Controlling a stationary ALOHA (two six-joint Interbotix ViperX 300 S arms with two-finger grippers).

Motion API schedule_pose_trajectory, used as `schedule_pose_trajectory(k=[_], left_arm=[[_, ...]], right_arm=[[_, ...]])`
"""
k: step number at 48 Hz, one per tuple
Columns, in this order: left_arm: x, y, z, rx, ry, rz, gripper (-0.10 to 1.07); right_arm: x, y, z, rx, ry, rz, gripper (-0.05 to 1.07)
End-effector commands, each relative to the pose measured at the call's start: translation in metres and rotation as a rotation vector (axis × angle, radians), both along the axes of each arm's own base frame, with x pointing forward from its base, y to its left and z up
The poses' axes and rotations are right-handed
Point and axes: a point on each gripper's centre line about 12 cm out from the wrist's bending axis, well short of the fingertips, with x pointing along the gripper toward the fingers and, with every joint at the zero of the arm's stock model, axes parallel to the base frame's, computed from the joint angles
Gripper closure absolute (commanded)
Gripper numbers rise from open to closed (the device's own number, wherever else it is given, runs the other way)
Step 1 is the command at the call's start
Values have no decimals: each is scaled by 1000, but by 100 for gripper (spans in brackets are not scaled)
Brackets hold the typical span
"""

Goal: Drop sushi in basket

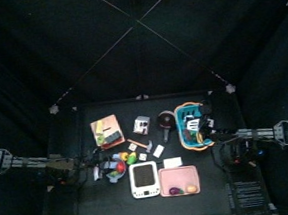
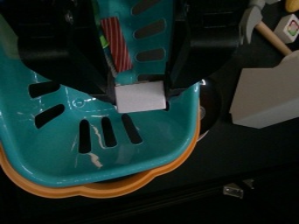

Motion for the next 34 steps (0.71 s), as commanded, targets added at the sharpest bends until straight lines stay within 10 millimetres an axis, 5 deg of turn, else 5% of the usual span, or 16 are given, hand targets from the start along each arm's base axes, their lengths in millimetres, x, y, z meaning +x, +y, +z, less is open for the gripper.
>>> schedule_pose_trajectory(k=[1, 34], left_arm=[[5, 0, 9, -1, -24, -2, 13], [4, 0, 8, -2, -23, -1, 13]], right_arm=[[3, -7, -3, 17, 9, -25, 31], [3, -34, -50, 108, 125, -104, 29]])
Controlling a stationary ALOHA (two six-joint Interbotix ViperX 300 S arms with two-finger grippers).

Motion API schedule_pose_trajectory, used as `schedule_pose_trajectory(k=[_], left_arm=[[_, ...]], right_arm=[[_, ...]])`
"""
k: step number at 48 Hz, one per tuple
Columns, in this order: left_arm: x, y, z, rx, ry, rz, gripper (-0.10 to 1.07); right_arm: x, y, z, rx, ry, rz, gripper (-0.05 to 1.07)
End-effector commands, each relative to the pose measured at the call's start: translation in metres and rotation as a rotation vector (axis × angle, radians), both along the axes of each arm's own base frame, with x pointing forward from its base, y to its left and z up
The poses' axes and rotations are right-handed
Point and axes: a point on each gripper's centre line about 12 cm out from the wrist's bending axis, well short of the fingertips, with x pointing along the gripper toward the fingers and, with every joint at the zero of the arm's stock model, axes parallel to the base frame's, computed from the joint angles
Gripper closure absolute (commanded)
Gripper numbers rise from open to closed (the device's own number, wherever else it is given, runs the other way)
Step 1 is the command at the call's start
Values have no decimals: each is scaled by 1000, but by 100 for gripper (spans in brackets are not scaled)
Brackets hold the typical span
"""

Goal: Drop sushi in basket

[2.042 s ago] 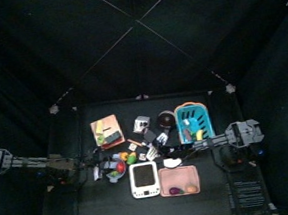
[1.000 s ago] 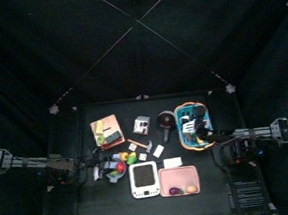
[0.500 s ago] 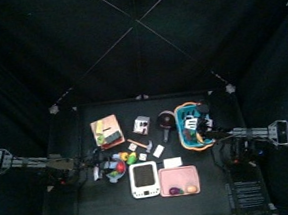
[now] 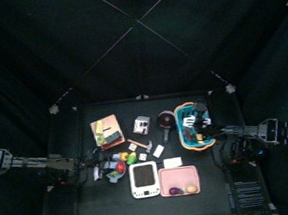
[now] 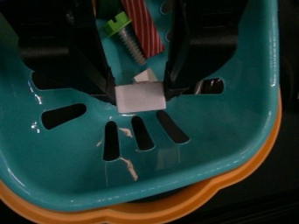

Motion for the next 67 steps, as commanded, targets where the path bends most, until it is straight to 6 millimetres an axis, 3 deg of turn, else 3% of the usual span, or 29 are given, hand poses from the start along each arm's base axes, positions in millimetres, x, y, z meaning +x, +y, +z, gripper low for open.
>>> schedule_pose_trajectory(k=[1, 13, 28, 67], left_arm=[[4, -1, 8, -2, -23, -4, 13], [4, -1, 8, -2, -23, -4, 13], [4, -1, 8, -2, -23, -3, 13], [4, -1, 7, -3, -21, -3, 13]], right_arm=[[2, -3, 3, -2, -11, -7, 29], [3, -3, 3, -3, -15, -14, 28], [5, -4, 5, -3, -22, -15, 5], [25, 1, 20, -63, -40, 78, 4]])
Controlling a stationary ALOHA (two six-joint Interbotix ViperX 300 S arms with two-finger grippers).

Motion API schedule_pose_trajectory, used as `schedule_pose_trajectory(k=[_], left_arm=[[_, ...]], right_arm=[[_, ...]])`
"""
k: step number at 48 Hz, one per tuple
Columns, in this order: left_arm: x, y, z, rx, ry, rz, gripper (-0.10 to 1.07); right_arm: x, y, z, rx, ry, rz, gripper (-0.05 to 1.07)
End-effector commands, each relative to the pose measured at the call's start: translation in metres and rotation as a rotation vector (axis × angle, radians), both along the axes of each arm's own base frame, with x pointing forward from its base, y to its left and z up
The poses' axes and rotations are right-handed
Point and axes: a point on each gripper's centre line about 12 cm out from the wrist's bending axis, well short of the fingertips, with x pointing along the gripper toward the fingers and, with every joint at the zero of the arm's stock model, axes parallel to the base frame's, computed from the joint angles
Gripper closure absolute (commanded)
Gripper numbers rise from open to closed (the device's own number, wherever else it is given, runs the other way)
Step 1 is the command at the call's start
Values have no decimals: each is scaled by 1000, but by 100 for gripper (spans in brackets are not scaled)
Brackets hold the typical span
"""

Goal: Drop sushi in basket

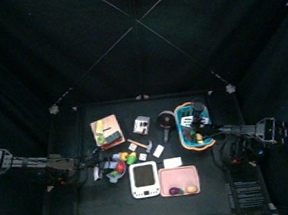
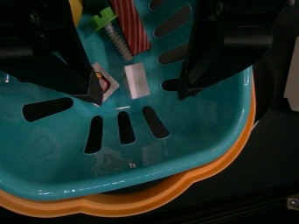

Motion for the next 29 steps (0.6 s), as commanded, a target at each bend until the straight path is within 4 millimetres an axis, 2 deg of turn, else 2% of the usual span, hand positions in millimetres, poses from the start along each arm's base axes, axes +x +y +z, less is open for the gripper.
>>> schedule_pose_trajectory(k=[1, 12, 25, 29], left_arm=[[4, 0, 7, -3, -18, 0, 13], [4, 0, 7, -3, -20, 0, 13], [3, 1, 5, -7, -15, 10, 13], [6, 2, 10, -17, -32, 15, 13]], right_arm=[[8, -1, 12, -31, -30, 23, 4], [22, 4, 27, -76, -54, 84, 4], [46, 21, 43, -136, -76, 206, 4], [55, 28, 49, -166, -78, 261, 4]])
